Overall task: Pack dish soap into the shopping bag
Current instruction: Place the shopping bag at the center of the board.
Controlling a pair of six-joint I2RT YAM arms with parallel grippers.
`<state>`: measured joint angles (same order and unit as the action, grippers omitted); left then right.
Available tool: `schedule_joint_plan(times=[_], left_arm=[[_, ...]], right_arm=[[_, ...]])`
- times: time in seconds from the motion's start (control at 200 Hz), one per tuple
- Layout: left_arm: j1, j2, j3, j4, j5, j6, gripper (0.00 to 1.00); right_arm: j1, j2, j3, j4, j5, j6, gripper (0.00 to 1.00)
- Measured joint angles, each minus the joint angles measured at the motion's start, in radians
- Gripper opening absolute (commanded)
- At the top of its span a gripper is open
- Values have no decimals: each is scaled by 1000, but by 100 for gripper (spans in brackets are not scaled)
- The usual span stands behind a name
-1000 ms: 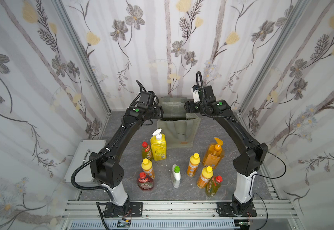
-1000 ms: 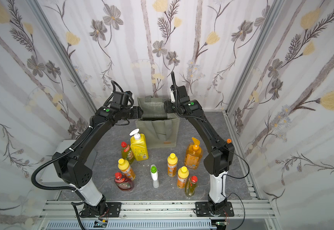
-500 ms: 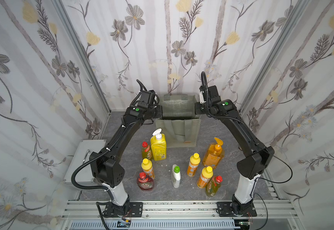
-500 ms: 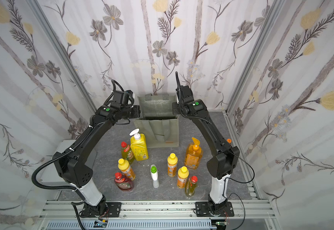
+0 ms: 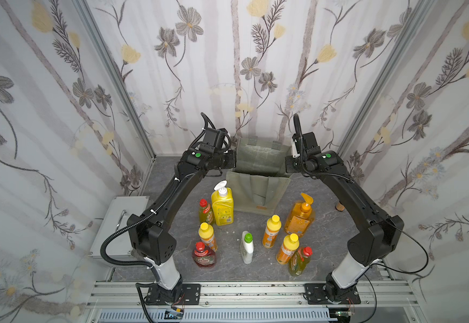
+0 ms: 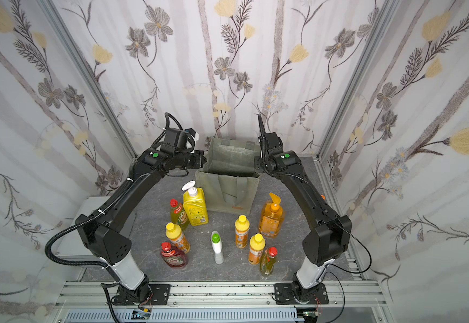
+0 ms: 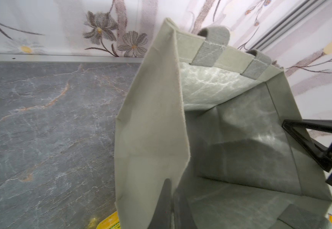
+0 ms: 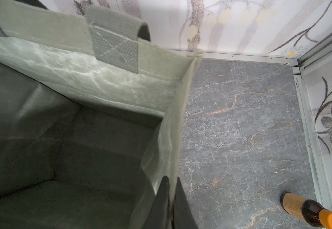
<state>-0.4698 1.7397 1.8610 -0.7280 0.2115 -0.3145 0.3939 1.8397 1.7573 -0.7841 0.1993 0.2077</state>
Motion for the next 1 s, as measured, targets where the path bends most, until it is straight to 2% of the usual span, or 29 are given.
schedule_joint_plan(times=[0.135, 0.33, 0.48, 0.729, 0.999], left_arm=[[0, 0, -49, 26, -5, -12, 3], [-2, -18, -95, 73, -17, -40, 6], [-2, -43, -130, 95, -30, -70, 8], [1, -63, -172, 136, -31, -112, 9], [2, -104, -232, 185, -14, -139, 9]], right_arm=[[1, -55, -16, 22, 0, -4, 49], [6, -285, -87, 72, -53, -11, 61], [38, -491, -251, 100, -101, -10, 66], [98, -795, -582, 39, -92, 43, 74], [129, -847, -729, 11, -64, 89, 79]])
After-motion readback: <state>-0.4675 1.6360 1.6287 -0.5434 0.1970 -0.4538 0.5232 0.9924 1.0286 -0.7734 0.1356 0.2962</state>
